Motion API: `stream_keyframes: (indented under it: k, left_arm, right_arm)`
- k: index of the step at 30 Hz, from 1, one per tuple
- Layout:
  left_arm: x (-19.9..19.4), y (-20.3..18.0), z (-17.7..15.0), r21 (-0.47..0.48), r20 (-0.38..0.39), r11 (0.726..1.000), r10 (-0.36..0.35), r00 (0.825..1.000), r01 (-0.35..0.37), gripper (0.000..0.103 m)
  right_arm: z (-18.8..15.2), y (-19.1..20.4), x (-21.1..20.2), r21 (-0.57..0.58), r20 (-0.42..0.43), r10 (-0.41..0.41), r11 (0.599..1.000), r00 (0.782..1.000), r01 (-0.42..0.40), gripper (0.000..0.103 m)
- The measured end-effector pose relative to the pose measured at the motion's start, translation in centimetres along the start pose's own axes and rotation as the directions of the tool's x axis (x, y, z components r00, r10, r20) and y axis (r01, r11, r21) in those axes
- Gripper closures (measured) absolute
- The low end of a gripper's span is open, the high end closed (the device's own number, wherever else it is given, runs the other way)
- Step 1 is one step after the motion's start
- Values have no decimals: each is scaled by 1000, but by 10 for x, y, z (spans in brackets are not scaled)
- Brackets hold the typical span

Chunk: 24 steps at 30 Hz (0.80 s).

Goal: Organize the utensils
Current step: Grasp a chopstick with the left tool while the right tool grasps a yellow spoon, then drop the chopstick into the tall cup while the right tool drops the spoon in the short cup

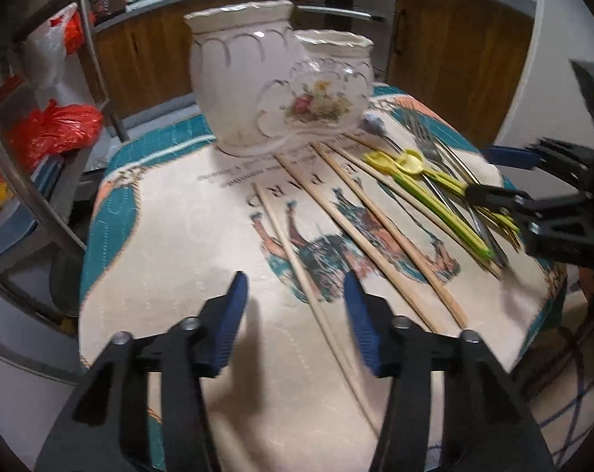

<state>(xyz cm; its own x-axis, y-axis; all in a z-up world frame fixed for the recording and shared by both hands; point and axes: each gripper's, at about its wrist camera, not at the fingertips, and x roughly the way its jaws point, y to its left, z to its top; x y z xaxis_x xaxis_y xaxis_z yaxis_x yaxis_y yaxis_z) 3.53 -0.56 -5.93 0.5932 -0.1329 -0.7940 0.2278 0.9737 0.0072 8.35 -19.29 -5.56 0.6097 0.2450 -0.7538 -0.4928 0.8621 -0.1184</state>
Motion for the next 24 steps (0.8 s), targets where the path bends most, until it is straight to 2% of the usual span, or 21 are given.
stream_keyframes:
  k: [5, 8, 11, 18, 22, 24]
  left_arm:
    - [3, -12, -1, 40, -39, 999, -13, 999, 14, 65]
    - [7, -11, 1, 44, -53, 999, -19, 998, 21, 69]
    - [9, -6, 3, 40, -63, 999, -28, 998, 30, 72]
    - [13, 5, 10, 18, -79, 999, -44, 996, 46, 74]
    - [15, 12, 12, 21, -86, 999, -34, 996, 35, 89]
    - [16, 18, 13, 1, -89, 999, -43, 995, 43, 94]
  right_arm:
    - [7, 6, 6, -85, -42, 9, 996, 999, -13, 69]
    - [11, 7, 11, -105, -68, 24, 994, 997, -31, 70]
    - [16, 5, 19, -106, -109, 70, 991, 992, -82, 73]
    - [25, -13, 32, 9, -144, 173, 985, 974, -173, 75]
    - [25, -19, 41, 83, -171, 261, 965, 950, -250, 77]
    - [24, -20, 41, 94, -165, 256, 965, 952, -243, 88]
